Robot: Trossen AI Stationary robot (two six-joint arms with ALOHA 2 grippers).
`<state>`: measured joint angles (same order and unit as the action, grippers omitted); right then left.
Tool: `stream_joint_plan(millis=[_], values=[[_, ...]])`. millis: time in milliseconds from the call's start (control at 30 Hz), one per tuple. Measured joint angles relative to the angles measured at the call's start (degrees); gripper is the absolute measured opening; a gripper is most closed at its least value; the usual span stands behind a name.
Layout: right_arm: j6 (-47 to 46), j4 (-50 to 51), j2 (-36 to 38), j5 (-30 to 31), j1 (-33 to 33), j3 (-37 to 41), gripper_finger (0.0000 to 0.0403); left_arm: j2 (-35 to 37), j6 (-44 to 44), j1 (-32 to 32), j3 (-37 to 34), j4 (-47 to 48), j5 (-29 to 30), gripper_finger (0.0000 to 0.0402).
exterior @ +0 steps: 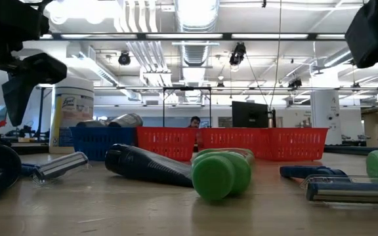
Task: Pick & Place Travel size toiletries
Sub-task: Put the shampoo into the right red bin
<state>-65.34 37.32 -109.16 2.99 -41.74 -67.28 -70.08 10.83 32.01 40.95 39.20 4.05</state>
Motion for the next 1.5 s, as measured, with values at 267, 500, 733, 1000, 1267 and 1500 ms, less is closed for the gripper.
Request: stream_joint_plan(millis=[267,500,733,1000,1267,1500], values=[[-3.29,1.28,-1.45,0.09,1.25,-0.09,0.0350,0.00,1.31,0.04,0.00,0.02,0.14,0.0275],[-3.27,2.14,-1.23,-0.70,3.03,0.69,0.0256,-0.02,0.43,0.04,0.00,0.02,2.10,0.0275],[-3.74,4.21,1.19,0.06,4.22,1.06,0.0144,-0.04,0.17,0.02,0.00,0.02,2.11,0.0275],[-22.88,25.11,19.83,13.85,11.17,2.57,0.0146,-0.04,0.20,0.02,0.00,0.01,4.64,0.0275],[-22.42,9.06,39.40,12.36,35.12,19.50,0.0152,-0.06,0.22,-0.02,0.00,-0.13,6.57,0.0275],[-11.81,-6.37,38.99,6.11,48.61,26.64,0.0180,-0.04,0.41,0.00,0.00,-0.16,6.60,0.0275]])
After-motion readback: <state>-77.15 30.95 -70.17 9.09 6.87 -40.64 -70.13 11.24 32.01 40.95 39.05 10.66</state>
